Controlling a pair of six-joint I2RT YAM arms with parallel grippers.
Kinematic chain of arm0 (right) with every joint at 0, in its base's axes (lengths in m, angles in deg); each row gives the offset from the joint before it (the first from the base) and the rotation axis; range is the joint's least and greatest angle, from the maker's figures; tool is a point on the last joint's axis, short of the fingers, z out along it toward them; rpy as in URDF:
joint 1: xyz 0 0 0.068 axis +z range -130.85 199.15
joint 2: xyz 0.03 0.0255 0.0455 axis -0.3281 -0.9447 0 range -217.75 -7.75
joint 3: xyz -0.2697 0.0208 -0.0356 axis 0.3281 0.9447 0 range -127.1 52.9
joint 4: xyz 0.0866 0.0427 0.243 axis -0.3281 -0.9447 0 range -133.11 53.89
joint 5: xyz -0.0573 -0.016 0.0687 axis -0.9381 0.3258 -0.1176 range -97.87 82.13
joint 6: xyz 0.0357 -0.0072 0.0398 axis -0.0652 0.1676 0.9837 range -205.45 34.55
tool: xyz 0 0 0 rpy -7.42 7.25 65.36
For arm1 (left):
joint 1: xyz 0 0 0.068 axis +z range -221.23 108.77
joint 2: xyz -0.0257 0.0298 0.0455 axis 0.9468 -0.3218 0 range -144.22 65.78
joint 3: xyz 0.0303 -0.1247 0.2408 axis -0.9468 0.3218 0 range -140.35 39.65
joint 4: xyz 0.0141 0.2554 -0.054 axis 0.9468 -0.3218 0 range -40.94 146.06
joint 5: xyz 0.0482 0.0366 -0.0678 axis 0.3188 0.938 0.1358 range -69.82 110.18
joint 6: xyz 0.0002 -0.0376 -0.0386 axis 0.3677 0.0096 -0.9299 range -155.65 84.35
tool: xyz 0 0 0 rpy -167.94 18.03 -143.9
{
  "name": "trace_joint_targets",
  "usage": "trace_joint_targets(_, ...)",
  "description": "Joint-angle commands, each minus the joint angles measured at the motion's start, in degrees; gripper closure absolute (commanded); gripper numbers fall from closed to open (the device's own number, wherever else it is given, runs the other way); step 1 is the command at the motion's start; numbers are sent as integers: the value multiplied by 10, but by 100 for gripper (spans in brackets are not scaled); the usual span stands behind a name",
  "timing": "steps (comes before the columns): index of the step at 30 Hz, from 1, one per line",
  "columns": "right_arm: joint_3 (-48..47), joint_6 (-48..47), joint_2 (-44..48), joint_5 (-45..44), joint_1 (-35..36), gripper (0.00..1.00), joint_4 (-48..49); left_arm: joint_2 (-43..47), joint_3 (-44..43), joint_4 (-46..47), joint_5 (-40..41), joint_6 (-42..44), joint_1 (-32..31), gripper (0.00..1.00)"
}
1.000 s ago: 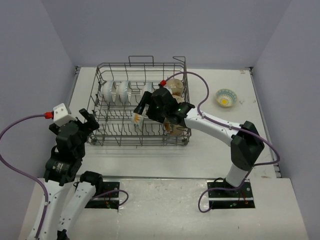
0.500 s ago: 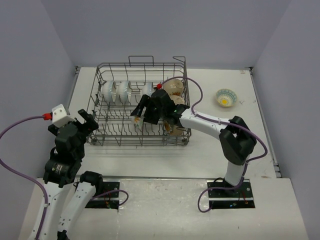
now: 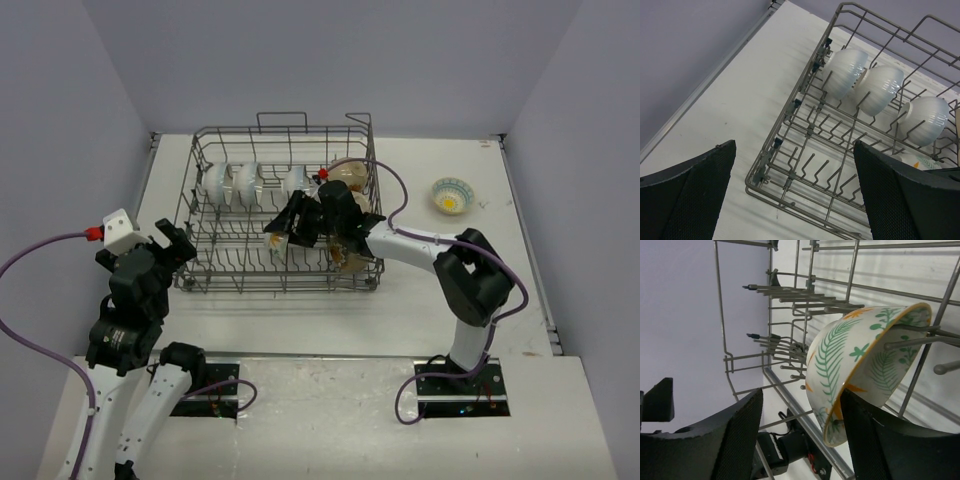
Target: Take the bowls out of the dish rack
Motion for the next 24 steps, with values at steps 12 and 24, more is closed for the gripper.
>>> trace_joint_targets(12, -5, 2, -22, 52, -14, 68, 56, 6, 1, 19, 5, 8, -1, 0)
trace_joint_targets(24, -11, 31, 6, 56, -13, 100, 100, 8, 2, 21, 4, 8, -1, 0)
